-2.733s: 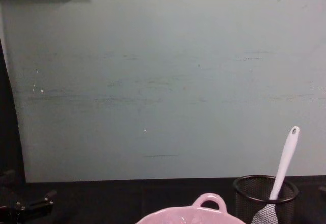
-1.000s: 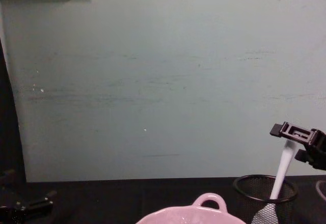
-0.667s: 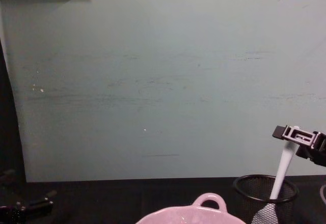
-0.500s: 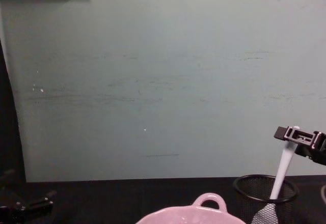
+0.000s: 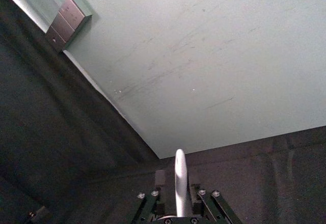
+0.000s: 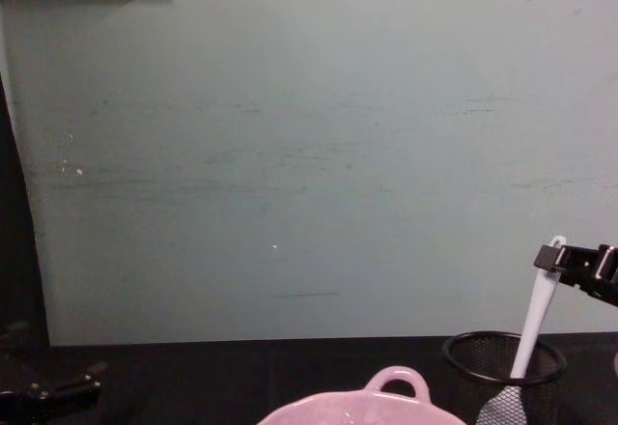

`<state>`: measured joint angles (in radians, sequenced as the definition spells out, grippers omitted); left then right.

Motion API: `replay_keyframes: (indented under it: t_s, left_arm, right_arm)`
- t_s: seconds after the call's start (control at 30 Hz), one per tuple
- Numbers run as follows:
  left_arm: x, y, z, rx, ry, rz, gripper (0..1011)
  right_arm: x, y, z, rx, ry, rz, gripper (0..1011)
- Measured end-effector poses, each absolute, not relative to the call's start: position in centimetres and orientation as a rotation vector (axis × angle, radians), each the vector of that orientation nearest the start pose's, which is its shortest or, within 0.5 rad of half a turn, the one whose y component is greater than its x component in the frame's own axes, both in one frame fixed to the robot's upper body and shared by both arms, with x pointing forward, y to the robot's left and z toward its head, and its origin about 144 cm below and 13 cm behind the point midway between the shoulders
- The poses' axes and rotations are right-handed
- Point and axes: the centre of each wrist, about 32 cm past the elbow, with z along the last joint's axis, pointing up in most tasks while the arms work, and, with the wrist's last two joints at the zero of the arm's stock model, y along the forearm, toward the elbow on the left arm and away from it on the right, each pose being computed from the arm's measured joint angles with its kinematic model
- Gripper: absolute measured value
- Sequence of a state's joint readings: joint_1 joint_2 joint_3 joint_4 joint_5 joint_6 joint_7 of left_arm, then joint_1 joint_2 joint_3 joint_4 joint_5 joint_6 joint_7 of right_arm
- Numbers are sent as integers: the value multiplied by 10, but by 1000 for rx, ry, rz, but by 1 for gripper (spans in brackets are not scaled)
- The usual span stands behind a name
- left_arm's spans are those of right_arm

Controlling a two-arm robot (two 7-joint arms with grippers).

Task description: Use the one hand to pick up the spoon and stir the clear water in the bowl.

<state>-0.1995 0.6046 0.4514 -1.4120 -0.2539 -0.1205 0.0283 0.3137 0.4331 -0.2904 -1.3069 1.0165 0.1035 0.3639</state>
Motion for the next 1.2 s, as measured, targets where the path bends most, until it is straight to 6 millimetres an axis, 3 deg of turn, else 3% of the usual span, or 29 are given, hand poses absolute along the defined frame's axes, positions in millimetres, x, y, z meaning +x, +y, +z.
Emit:
replay_keyframes:
  t_s: [0.23,0.5,0.7,0.93,1.2]
  left_arm:
    - [489,310,1140,304,-285,1248,1011]
    - [489,310,1140,305,-285,1248,1011]
    - [489,310,1140,304,-285,1248,1011]
    - [489,310,1140,305,-285,1248,1011]
    - [489,310,1140,305,-285,1248,1011]
  right_arm:
    - [535,-305,1170,334,450,-1022,114]
    - [528,-300,1191,284,279,-1019,104]
    - [523,-294,1219,214,116,-990,104]
    - [522,-286,1267,135,-8,-928,104]
    - [520,-278,1289,89,-70,-915,104]
